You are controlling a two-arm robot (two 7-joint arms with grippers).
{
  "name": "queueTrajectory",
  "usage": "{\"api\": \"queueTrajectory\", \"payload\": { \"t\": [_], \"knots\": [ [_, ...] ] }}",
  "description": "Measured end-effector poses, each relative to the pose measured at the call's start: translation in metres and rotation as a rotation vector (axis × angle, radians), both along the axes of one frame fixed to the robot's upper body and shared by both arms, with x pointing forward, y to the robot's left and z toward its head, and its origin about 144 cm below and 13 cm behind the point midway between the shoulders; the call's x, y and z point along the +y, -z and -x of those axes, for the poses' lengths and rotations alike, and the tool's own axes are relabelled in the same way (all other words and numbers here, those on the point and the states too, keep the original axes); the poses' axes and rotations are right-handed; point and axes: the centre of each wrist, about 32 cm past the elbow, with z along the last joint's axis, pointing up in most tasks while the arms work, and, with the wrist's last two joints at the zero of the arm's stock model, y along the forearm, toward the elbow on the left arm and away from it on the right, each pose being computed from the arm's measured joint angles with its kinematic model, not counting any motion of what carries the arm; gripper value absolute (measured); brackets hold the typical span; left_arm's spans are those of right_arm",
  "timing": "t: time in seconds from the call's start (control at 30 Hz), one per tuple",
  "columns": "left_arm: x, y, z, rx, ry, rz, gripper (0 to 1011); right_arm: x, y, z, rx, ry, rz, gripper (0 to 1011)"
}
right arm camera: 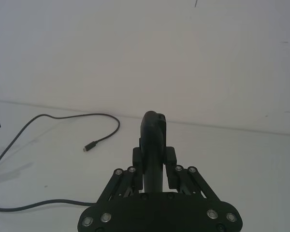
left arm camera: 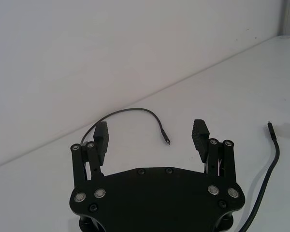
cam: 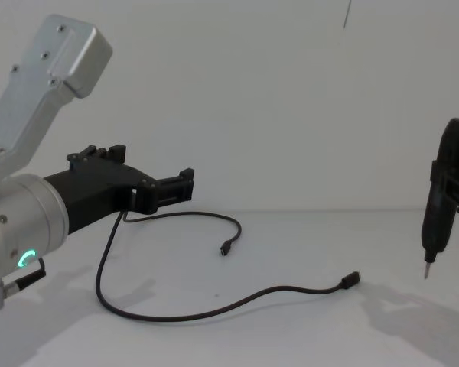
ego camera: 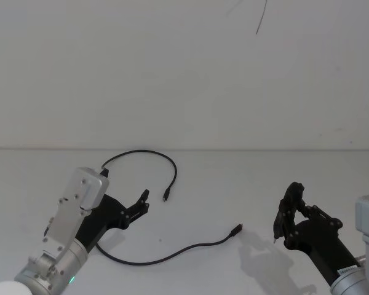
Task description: Pick up the data cable with the one hand.
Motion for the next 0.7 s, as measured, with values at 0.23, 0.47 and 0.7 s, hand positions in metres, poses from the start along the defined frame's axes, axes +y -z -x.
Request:
{"api": "queueTrajectory", "payload": {
  "t": [0.23, 0.47, 0.7],
  "knots": [
    [0.0000, 0.0000, 0.0000, 0.000, 0.000, 0.000, 1001, 0.0000, 0.0000, 0.0000, 0.000, 0.000, 0.000, 269],
    [-0.0001, 0.0000, 0.0000, 0.000, 0.000, 0.000, 1001, 0.0000, 0.0000, 0.0000, 0.000, 0.000, 0.000, 269],
    [0.0000, 0.0001, 0.0000, 0.000, 0.000, 0.000, 1001, 0.0000, 0.0000, 0.0000, 0.000, 0.000, 0.000, 269]
  ]
}}
